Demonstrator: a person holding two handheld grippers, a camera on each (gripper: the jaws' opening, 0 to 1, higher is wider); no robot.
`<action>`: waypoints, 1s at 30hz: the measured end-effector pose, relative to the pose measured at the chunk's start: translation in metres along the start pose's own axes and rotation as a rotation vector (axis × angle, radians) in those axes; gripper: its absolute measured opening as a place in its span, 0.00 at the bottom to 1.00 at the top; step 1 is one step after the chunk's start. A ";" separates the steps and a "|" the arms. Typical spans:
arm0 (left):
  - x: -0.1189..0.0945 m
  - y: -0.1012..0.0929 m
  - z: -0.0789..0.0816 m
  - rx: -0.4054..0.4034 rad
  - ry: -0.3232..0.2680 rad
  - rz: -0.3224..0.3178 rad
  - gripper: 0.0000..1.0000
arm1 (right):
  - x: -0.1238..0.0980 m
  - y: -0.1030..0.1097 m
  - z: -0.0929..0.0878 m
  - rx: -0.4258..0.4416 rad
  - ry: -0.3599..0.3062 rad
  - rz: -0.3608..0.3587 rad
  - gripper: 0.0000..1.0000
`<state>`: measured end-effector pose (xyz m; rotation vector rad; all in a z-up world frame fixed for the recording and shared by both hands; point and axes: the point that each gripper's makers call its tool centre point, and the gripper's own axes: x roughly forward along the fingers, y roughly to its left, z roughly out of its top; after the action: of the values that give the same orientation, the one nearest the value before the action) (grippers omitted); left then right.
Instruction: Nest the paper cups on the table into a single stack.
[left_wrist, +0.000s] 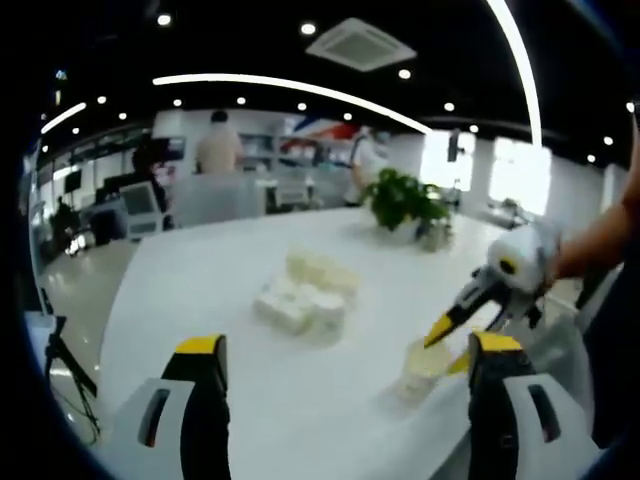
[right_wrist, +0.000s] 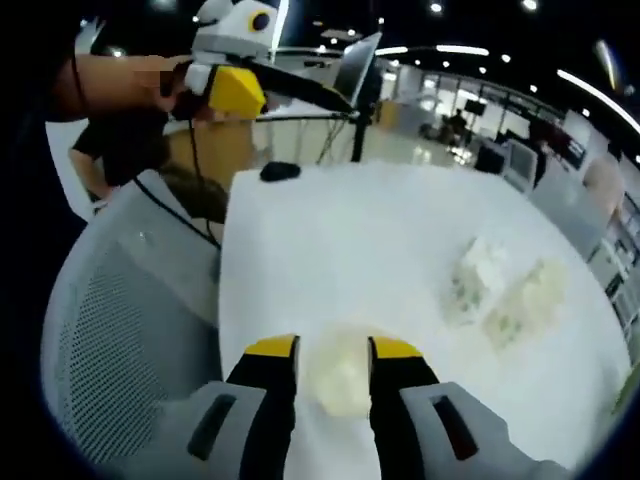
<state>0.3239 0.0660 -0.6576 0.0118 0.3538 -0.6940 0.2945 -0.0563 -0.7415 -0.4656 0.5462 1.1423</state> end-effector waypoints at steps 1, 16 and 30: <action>0.000 0.000 0.001 0.003 -0.001 0.001 0.99 | -0.006 -0.007 0.005 0.016 -0.016 -0.015 0.29; 0.008 -0.004 -0.010 0.029 0.019 -0.018 0.99 | -0.073 -0.072 0.008 0.123 -0.146 -0.190 0.41; 0.013 -0.003 -0.017 0.072 0.039 -0.025 0.99 | -0.092 -0.083 0.000 0.163 -0.239 -0.265 0.49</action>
<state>0.3254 0.0574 -0.6778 0.0896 0.3662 -0.7317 0.3431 -0.1516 -0.6786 -0.2468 0.3531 0.8762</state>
